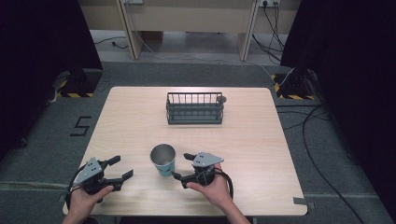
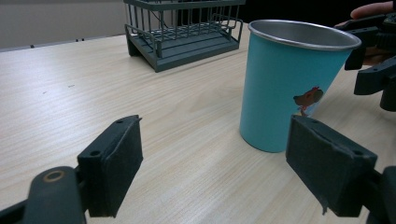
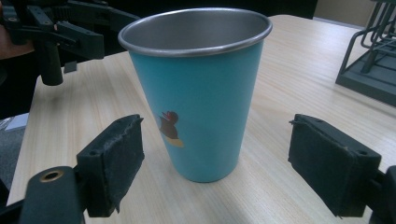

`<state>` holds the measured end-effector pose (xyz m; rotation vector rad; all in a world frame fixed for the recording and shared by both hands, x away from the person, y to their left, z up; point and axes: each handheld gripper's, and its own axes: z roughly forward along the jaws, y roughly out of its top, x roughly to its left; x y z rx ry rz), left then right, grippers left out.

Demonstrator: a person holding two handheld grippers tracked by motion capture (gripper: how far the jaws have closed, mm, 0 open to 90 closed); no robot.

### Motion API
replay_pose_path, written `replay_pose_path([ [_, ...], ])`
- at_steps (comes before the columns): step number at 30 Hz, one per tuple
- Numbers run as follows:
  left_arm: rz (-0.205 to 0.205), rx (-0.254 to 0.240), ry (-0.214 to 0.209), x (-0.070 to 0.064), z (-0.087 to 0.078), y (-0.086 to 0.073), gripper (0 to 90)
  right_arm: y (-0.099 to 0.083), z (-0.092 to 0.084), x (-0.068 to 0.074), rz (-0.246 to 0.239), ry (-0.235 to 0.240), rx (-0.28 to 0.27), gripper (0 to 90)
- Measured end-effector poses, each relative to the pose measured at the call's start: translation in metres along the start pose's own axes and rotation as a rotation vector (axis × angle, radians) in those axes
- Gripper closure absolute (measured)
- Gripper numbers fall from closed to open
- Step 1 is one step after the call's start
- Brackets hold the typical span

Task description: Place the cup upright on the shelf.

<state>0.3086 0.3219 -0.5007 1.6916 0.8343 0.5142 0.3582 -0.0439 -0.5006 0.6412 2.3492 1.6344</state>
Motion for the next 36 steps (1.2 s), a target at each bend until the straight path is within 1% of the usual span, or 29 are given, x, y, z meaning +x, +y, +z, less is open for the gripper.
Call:
replay_pose_path([
  [3, -0.007, -0.001, 0.001, 0.0, 0.001, 0.0, 18.2, 0.0, 0.004, 0.001, -0.002, 0.005, 0.004, 18.6],
  [7, -0.005, -0.001, 0.001, 0.0, 0.0, 0.0, 18.1, -0.001, 0.008, 0.0, -0.001, 0.004, 0.006, 18.6],
  [10, -0.005, -0.001, -0.001, 0.0, 0.001, 0.0, 18.1, 0.0, 0.012, 0.002, -0.009, 0.009, 0.011, 17.3],
  [18, -0.004, -0.001, -0.006, -0.001, 0.001, 0.0, 18.2, 0.0, 0.019, 0.002, -0.017, 0.003, 0.014, 16.8],
  [28, -0.006, 0.0, -0.014, -0.002, 0.003, 0.0, 18.2, 0.002, 0.03, 0.002, -0.008, 0.001, 0.016, 16.1],
  [29, -0.006, 0.0, -0.014, -0.002, 0.003, 0.0, 18.2, 0.003, 0.034, 0.002, -0.019, 0.006, 0.018, 15.9],
  [36, -0.004, 0.001, -0.015, -0.002, 0.003, 0.0, 18.2, 0.01, 0.046, 0.006, -0.034, 0.017, 0.01, 15.7],
])
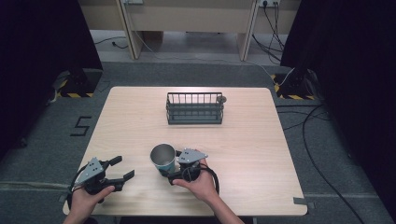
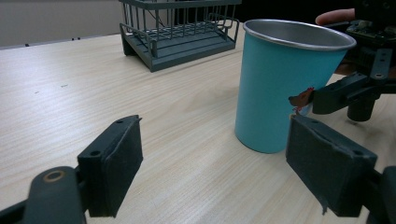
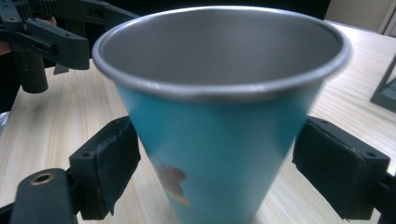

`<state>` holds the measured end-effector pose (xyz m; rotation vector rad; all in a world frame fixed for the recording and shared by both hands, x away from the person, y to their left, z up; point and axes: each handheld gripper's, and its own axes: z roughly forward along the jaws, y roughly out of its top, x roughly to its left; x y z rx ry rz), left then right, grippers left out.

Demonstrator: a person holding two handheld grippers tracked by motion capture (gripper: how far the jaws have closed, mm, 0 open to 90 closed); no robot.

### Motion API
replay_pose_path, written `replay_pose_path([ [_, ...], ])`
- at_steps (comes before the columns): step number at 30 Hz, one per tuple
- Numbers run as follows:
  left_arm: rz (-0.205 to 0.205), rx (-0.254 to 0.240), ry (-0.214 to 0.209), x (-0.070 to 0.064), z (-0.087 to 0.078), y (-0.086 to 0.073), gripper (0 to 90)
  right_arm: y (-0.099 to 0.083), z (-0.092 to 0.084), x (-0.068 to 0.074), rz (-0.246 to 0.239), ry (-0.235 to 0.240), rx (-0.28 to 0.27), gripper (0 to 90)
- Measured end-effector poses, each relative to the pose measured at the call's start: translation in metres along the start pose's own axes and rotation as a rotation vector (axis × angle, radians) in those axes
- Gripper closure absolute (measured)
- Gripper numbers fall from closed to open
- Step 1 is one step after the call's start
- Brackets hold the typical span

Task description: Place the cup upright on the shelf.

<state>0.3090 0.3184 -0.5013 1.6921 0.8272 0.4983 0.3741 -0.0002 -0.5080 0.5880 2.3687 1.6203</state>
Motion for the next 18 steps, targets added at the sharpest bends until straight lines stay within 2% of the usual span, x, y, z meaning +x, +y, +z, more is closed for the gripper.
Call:
replay_pose_path([
  [4, 0.001, -0.001, -0.002, -0.0001, 0.0, 0.0001, 18.2, 0.0036, 0.008, 0.0003, 0.0, 0.006, -0.011, 15.7],
  [6, 0.0, -0.002, -0.003, -0.0001, -0.0001, 0.0001, 18.2, 0.0043, 0.0103, 0.0006, 0.015, 0.01, -0.014, 16.2],
  [7, 0.001, -0.002, -0.003, -0.0002, -0.0001, 0.0001, 18.2, 0.0045, 0.0112, -0.0001, 0.005, 0.012, -0.019, 16.6],
  [18, 0.001, -0.001, -0.005, -0.0003, 0.0002, 0.0001, 18.3, 0.0046, 0.0109, 0.0014, 0.016, 0.009, -0.032, 17.6],
])
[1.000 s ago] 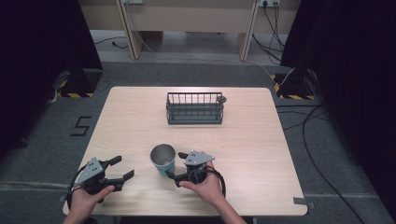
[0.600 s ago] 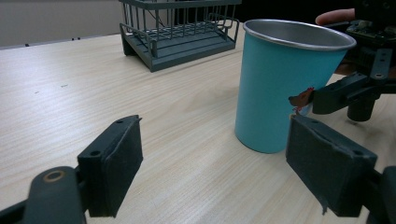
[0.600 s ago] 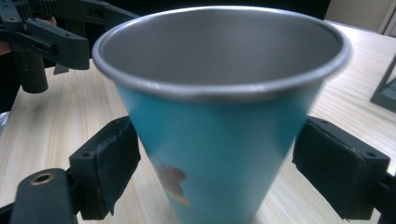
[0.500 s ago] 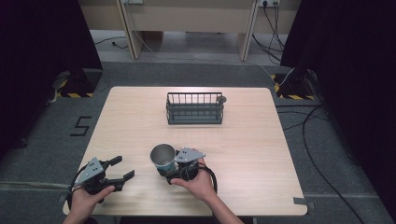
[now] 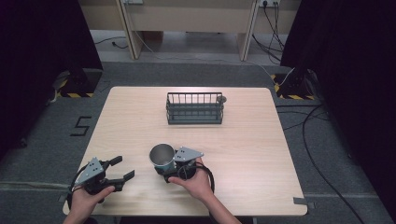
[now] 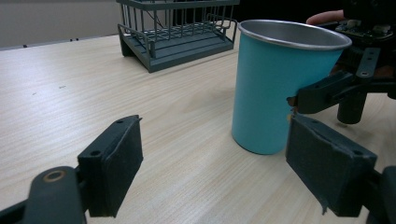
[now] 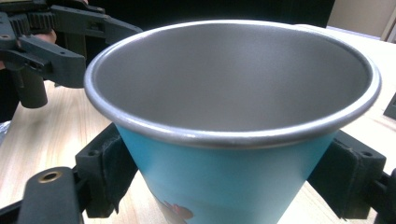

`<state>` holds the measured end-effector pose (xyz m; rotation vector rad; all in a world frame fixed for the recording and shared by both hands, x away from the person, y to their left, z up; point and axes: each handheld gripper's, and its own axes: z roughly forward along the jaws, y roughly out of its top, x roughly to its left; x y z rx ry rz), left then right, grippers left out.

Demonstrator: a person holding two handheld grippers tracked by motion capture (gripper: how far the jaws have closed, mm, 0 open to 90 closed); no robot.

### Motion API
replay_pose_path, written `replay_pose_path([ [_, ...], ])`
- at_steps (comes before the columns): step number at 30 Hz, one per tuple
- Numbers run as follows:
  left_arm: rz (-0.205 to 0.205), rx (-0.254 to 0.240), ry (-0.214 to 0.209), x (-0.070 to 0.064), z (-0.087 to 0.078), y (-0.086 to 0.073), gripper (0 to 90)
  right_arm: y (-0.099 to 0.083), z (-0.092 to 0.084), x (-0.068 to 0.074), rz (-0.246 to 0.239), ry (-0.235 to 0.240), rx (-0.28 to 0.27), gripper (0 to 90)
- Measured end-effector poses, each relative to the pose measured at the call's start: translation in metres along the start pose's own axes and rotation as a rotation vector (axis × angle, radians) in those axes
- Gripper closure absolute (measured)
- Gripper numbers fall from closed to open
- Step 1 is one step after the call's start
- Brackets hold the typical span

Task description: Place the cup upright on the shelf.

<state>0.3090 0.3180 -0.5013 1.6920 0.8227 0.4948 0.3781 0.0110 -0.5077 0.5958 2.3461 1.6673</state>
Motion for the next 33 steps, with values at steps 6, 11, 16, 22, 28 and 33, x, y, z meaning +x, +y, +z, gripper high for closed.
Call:
replay_pose_path([
  [6, 0.001, 0.002, 0.0, 0.0, 0.0, 0.0, 18.3, 0.005, -0.004, -0.001, 0.007, -0.003, -0.02, 17.7],
  [11, 0.001, 0.001, 0.0, 0.0, 0.0, 0.0, 18.3, 0.01, -0.008, -0.003, 0.001, -0.015, -0.037, 17.8],
  [16, 0.0, 0.001, 0.001, 0.0, 0.0, 0.0, 18.3, 0.013, -0.01, -0.006, -0.003, -0.021, -0.041, 17.8],
  [22, 0.0, 0.001, 0.001, 0.0, 0.0, 0.0, 18.3, 0.02, -0.014, -0.012, -0.004, -0.041, -0.056, 17.8],
  [28, 0.0, 0.001, 0.0, 0.0, 0.0, 0.0, 18.3, 0.025, -0.017, -0.016, -0.003, -0.059, -0.07, 17.8],
  [33, 0.0, 0.001, -0.001, 0.0, 0.0, 0.0, 18.4, 0.026, -0.02, -0.022, 0.009, -0.08, -0.077, 17.8],
])
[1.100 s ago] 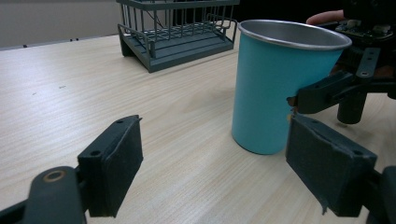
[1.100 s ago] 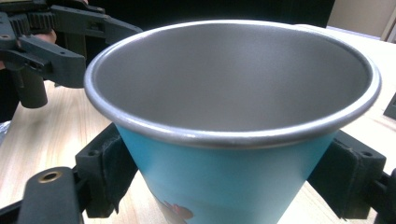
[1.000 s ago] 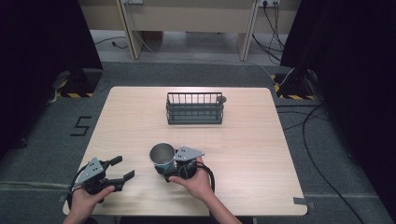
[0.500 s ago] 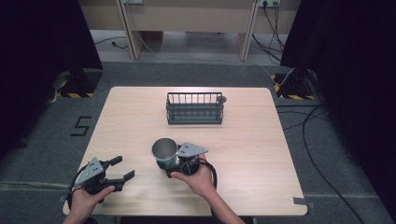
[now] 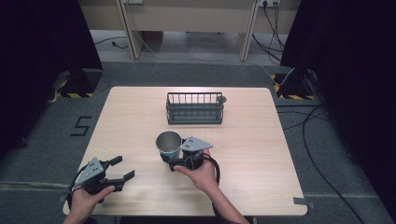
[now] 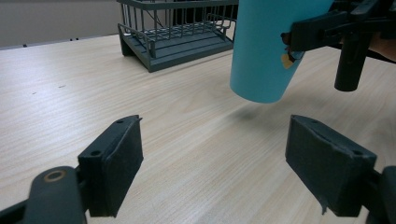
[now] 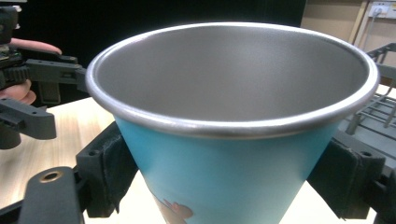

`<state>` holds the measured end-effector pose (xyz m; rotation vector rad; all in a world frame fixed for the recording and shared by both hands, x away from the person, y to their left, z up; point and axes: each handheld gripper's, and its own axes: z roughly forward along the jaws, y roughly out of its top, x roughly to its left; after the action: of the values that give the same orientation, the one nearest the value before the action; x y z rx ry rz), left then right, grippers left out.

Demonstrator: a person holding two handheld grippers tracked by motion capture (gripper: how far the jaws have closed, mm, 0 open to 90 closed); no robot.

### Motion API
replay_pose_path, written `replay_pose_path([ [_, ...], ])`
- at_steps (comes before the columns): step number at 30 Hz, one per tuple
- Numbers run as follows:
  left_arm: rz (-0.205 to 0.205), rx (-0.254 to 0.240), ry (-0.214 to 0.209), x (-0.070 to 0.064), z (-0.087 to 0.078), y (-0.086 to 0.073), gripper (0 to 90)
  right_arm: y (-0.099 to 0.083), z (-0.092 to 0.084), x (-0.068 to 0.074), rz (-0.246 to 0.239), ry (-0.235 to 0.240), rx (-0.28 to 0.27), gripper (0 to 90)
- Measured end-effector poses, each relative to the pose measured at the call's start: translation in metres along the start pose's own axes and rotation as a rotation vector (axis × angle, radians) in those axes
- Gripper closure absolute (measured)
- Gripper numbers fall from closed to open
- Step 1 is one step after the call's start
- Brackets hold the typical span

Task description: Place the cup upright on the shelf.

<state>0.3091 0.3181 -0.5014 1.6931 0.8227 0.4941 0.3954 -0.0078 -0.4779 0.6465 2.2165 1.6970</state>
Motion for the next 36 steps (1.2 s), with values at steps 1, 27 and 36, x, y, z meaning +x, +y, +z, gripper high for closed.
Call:
replay_pose_path([
  [1, 0.0, 0.0, 0.0, 0.0, 0.0, 0.0, 18.4, 0.0, 0.0, 0.0, 0.0, 0.0, 0.0, 17.8],
  [27, -0.003, -0.001, -0.001, 0.0, 0.0, 0.0, 18.5, 0.013, -0.016, -0.034, 0.032, -0.12, -0.041, 17.8],
  [36, -0.003, -0.002, -0.001, 0.0, 0.0, 0.0, 18.5, 0.019, -0.018, -0.041, 0.035, -0.146, -0.053, 17.8],
])
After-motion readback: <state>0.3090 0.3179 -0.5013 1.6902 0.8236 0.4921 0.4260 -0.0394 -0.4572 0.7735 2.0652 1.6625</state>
